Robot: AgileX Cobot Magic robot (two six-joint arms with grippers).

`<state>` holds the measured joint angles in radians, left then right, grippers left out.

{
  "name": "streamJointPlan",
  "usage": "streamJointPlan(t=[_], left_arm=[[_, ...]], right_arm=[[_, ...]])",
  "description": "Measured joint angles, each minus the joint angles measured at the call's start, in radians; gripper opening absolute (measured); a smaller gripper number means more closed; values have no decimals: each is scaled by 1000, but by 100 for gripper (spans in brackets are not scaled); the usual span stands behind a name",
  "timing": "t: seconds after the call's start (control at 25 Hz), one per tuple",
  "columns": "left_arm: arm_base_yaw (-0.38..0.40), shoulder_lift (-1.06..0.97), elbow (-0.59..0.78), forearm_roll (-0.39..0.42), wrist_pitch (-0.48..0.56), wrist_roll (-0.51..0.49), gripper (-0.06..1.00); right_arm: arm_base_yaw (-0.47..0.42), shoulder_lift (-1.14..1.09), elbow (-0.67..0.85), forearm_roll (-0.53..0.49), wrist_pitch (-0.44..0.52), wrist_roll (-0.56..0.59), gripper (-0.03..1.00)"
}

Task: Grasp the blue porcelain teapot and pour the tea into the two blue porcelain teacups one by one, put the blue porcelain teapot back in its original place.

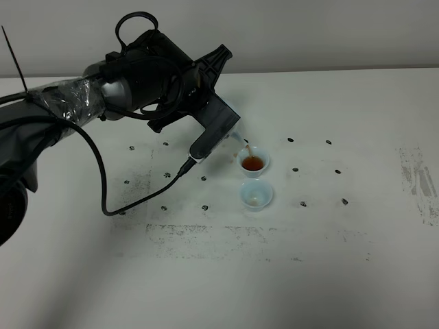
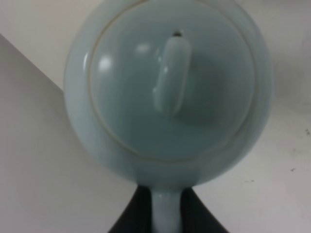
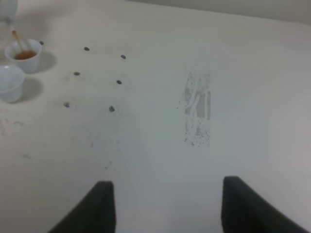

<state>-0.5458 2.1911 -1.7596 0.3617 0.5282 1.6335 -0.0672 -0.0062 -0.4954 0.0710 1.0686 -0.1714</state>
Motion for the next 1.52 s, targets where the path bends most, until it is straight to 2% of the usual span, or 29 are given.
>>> streamJointPlan(t=[1.52], left_arm=[[0, 0, 0, 2, 0, 15, 4]], right_arm=[[0, 0, 0, 0, 0, 0, 51]])
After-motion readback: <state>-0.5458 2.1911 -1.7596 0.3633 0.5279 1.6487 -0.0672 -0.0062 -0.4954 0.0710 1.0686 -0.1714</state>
